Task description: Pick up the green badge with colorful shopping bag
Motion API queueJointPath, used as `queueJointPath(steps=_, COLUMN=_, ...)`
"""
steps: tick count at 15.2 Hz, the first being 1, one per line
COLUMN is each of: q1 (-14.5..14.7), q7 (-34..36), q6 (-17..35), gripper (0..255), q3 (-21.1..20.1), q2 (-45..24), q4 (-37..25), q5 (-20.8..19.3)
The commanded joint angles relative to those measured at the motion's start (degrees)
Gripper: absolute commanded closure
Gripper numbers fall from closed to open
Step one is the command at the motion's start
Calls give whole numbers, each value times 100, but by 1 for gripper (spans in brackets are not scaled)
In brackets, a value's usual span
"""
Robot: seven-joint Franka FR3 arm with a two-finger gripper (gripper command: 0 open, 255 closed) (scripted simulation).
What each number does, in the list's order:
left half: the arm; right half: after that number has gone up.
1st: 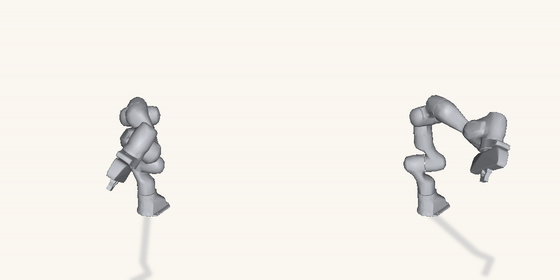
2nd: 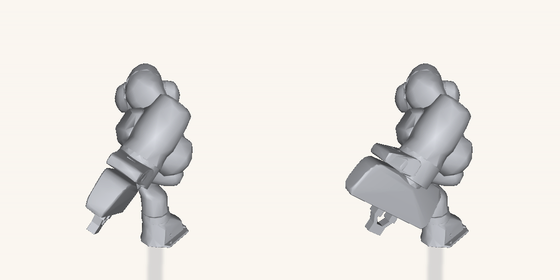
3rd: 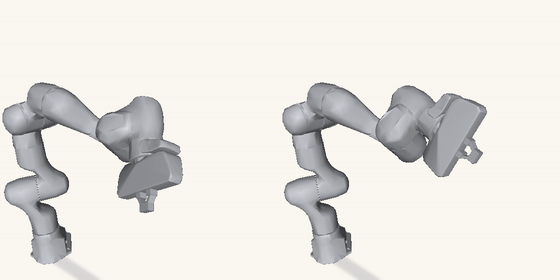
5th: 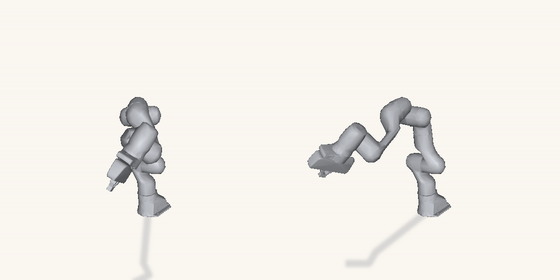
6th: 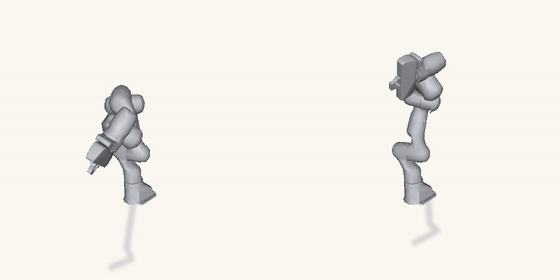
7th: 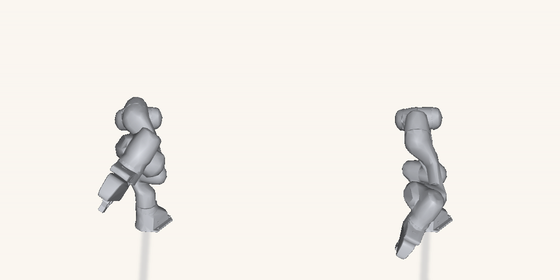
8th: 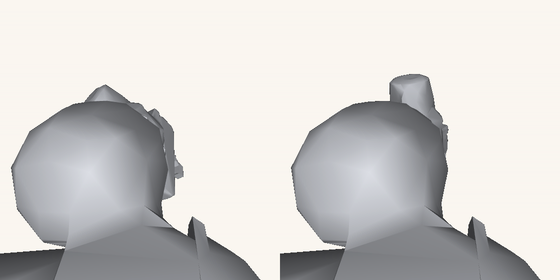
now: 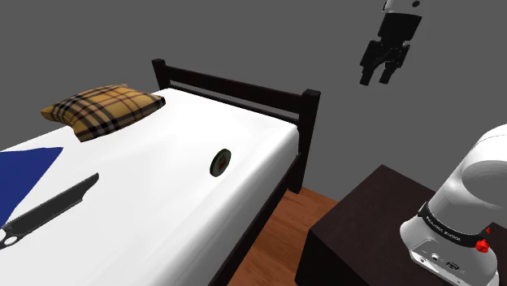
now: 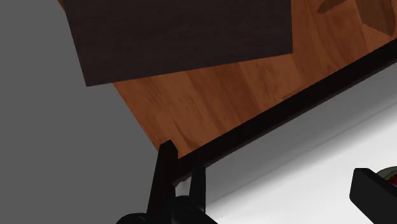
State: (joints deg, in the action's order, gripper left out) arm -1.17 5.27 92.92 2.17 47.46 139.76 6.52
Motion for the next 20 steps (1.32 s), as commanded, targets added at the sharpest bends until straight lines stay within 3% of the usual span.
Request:
queueJointPath(steps=1, q1=0, q7=0, q6=0, gripper=0, q3=0, q2=0, q4=0, q5=0)
queueJointPath(steps=10, q1=62, q7=2195, q6=979, gripper=0, q3=-1364, q2=-436, q4=371, q5=1046)
queueJointPath(steps=15, q1=26, q7=3376, q6=1643, gripper=0, q3=-2125, q2=-1097, q4=216, q5=1480)
queueJointPath(steps=20, q1=-130, q7=4574, q6=2333, gripper=0, q3=-2870, q2=-2002, q4=-179, q5=1658)
